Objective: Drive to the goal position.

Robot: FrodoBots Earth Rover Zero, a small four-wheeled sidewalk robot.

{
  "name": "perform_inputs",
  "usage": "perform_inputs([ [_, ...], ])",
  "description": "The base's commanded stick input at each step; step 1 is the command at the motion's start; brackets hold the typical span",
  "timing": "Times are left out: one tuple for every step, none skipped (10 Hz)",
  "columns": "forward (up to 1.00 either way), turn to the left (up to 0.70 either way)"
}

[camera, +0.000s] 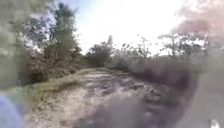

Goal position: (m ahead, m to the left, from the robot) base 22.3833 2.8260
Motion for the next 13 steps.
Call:
perform_inputs([
  [0.85,0.27],
  [0.85,0.27],
  [0.85,0.27],
  [0.85,0.27],
  [0.85,0.27],
  [0.85,0.27],
  [0.85,0.27],
  [0.85,0.27],
  [0.85,0.27],
  [0.85,0.27],
  [0.85,0.27],
  [0.85,0.0],
  [0.85,0.0],
])
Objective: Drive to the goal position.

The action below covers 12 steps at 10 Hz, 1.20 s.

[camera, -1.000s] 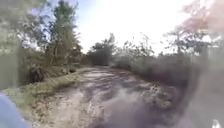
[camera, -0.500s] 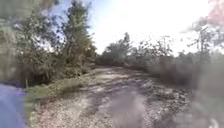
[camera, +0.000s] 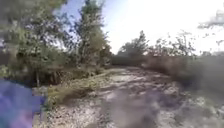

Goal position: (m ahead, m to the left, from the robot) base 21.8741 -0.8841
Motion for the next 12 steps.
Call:
perform_inputs([
  [0.85,0.0],
  [0.85,0.0],
  [0.85,0.0],
  [0.85,0.0],
  [0.85,0.0],
  [0.85,0.0],
  [0.85,-0.18],
  [0.85,-0.27],
  [0.85,-0.27],
  [0.85,-0.27],
  [0.85,-0.27],
  [0.85,-0.27],
])
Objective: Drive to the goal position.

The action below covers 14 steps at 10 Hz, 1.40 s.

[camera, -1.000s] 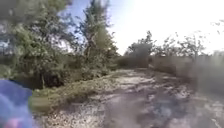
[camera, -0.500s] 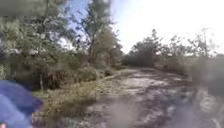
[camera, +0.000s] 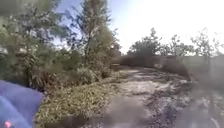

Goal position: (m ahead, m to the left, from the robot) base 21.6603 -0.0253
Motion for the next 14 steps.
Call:
perform_inputs([
  [0.85,-0.27],
  [0.85,-0.27],
  [0.85,-0.27],
  [0.85,-0.27],
  [0.85,-0.27],
  [0.85,-0.27],
  [0.85,-0.27],
  [0.85,-0.16],
  [0.85,0.0],
  [0.85,0.0],
  [0.85,0.0],
  [0.85,0.0],
  [0.81,0.0],
  [0.7,0.0],
])
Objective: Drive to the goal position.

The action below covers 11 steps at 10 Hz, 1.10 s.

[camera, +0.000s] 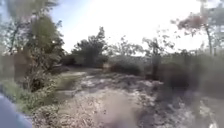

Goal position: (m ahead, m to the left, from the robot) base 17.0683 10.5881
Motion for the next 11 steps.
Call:
perform_inputs([
  [0.7,0.0],
  [0.7,0.05],
  [0.7,0.27],
  [0.7,0.27],
  [0.7,0.27],
  [0.7,0.2],
  [0.7,0.0],
  [0.7,0.0],
  [0.7,0.06],
  [0.7,0.25],
  [0.7,0.27],
])
